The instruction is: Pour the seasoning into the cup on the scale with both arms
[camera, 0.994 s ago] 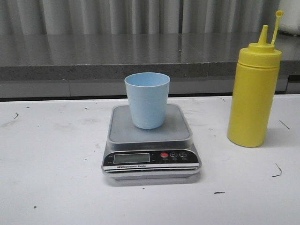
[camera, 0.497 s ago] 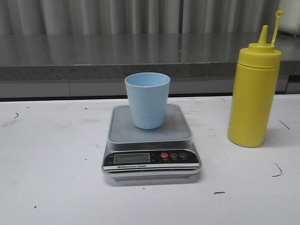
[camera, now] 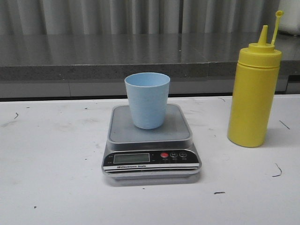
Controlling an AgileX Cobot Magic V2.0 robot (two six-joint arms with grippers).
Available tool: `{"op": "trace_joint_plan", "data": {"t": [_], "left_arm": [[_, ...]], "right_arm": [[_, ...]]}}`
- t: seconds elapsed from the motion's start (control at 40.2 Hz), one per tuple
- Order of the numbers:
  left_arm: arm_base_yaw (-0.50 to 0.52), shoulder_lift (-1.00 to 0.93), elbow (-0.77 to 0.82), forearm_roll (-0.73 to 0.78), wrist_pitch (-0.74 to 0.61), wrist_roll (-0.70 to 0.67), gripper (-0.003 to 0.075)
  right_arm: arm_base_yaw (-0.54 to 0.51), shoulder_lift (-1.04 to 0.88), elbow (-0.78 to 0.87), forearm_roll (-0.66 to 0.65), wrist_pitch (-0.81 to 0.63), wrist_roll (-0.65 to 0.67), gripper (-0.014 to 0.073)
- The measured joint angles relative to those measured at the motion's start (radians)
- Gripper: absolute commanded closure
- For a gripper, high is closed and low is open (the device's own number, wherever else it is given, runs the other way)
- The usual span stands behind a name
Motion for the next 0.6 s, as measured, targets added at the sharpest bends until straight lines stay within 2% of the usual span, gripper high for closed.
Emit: {"op": "trace_joint_plan", "data": {"t": [0.124, 0.323, 0.597], "left_arm": [[0.000, 0.000, 0.000, 0.000, 0.000, 0.000, 0.0740], [0.000, 0.000, 0.000, 0.000, 0.000, 0.000, 0.0740], [0.000, 0.000, 0.000, 0.000, 0.000, 0.000, 0.0740]], "right_arm": [[0.000, 0.030, -0.002, 0.006, -0.024, 0.000, -0.0007], [0.012, 0.229, -0.063, 0.007, -0.110, 0.000, -0.0007], [0.167, 0.472, -0.073, 0.020, -0.293, 0.000, -0.0007]]}}
